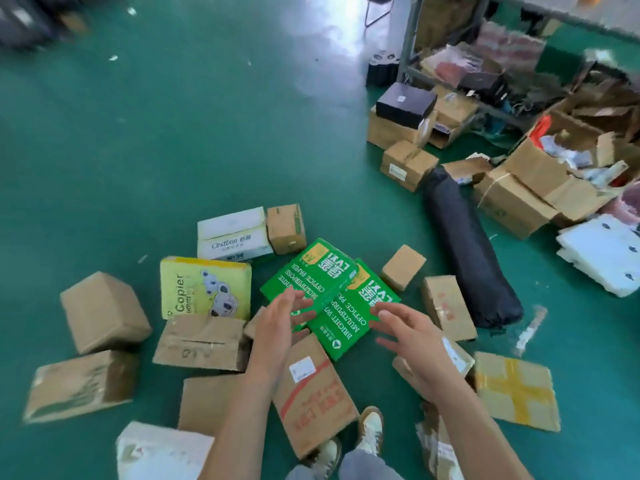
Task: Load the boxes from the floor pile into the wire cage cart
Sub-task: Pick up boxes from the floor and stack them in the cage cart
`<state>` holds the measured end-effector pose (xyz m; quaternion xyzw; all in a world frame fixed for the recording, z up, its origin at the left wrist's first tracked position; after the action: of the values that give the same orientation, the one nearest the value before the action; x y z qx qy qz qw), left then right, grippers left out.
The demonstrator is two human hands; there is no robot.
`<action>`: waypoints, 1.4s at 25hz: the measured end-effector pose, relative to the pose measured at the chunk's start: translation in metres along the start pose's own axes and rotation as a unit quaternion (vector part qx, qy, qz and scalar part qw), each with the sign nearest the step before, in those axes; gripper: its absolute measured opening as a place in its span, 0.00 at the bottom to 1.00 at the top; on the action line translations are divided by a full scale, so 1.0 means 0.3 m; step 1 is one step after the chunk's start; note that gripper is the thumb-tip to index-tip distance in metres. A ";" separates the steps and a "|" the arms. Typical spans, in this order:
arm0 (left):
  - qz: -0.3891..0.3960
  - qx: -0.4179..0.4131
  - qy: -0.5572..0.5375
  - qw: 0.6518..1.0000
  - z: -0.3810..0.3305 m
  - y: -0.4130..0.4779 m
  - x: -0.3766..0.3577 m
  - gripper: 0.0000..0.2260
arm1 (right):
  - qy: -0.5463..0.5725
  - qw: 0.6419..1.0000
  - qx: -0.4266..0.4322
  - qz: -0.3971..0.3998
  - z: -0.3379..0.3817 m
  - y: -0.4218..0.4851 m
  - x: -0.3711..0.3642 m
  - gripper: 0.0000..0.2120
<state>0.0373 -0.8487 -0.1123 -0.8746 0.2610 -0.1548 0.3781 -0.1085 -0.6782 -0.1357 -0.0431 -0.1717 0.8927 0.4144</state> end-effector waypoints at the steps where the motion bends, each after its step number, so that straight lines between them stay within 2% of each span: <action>1: -0.018 0.003 -0.013 1.000 0.009 0.006 0.019 0.17 | -0.004 1.000 0.000 0.019 -0.001 0.037 -0.020 0.08; 5: -0.068 0.025 -0.060 0.996 0.042 -0.001 0.118 0.15 | -0.015 0.996 0.007 0.090 0.017 0.117 -0.131 0.08; 10: -0.126 0.036 -0.119 0.984 0.120 -0.057 0.325 0.12 | -0.051 0.980 -0.001 0.194 0.000 0.072 -0.379 0.08; 14: -0.179 0.061 -0.205 0.960 0.308 -0.073 0.576 0.15 | -0.103 0.958 -0.014 0.266 -0.089 -0.004 -0.625 0.08; 18: -0.225 0.107 -0.269 0.930 0.616 -0.041 0.889 0.17 | -0.174 0.938 -0.033 0.299 -0.252 -0.092 -0.904 0.07; 22: -0.225 0.182 -0.282 0.915 0.974 0.083 1.140 0.20 | -0.240 0.914 -0.060 0.321 -0.525 -0.164 -1.187 0.05; 24: -0.225 0.222 -0.277 0.907 1.147 0.176 1.233 0.20 | -0.263 0.901 -0.070 0.336 -0.695 -0.180 -1.317 0.07; 26: -0.221 0.264 -0.271 0.899 1.318 0.282 1.303 0.21 | -0.296 0.881 -0.093 0.358 -0.883 -0.200 -1.416 0.05; 30: -0.208 0.313 -0.256 0.891 1.586 0.526 1.406 0.22 | -0.373 0.826 -0.156 0.393 -1.302 -0.193 -1.535 0.27; 35: -0.190 0.306 -0.233 0.903 1.813 0.795 1.475 0.21 | -0.460 0.759 -0.169 0.429 -1.761 -0.112 -1.616 0.38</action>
<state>0.5720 -0.9245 -0.6194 -0.7602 -0.0663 -0.0874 0.6404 0.3482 -0.8807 -0.6511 0.2343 -0.4537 0.8458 -0.1545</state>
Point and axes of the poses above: each hand's wrist, its own y-axis towards the middle knuckle, its own x-axis out of the back of the hand, z = x × y, the point moved 6 cm from there along y, towards the middle knuckle, and after that the axes turned 14 degrees about x, right-handed, at the moved point
